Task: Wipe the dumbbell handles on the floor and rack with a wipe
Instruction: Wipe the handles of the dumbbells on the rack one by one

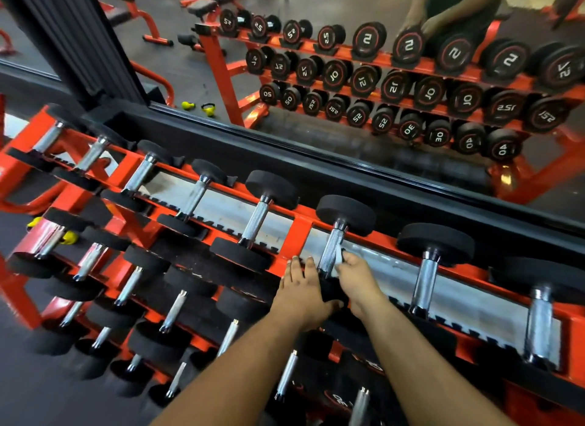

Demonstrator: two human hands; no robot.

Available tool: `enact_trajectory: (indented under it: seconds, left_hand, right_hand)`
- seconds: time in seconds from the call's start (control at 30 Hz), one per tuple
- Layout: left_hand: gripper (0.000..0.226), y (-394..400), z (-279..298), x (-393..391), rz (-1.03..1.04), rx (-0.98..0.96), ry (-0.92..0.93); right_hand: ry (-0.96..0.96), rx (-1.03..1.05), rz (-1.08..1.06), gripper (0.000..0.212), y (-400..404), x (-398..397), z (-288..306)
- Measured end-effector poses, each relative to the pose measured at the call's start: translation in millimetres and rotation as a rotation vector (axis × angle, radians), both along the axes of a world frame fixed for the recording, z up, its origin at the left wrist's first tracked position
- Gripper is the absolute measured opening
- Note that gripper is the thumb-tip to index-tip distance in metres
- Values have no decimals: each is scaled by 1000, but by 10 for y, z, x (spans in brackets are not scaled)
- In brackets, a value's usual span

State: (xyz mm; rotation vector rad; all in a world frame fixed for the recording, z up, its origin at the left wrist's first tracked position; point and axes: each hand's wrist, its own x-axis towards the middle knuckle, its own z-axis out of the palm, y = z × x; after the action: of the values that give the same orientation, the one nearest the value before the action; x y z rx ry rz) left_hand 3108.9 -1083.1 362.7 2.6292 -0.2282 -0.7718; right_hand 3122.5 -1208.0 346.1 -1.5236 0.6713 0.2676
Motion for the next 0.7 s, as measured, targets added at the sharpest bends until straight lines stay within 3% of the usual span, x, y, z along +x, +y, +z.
enact_trajectory:
  seconds: [0.17, 0.27, 0.37, 0.53, 0.7]
  left_hand:
    - [115, -14, -16, -9, 14, -8, -25]
    - [115, 2, -11, -7, 21, -23, -2]
    - [113, 2, 3, -1, 6, -18, 9]
    - [115, -12, 17, -5, 7, 3, 0]
    - [114, 9, 18, 5, -7, 13, 4]
  right_hand:
    - [-37, 54, -251, 20, -26, 545, 124]
    - [87, -19, -60, 18, 22, 331, 118]
    - [193, 49, 73, 17, 3, 202, 181]
    - [79, 260, -291, 28, -48, 678, 248]
    - [124, 246, -248, 32, -69, 597, 284]
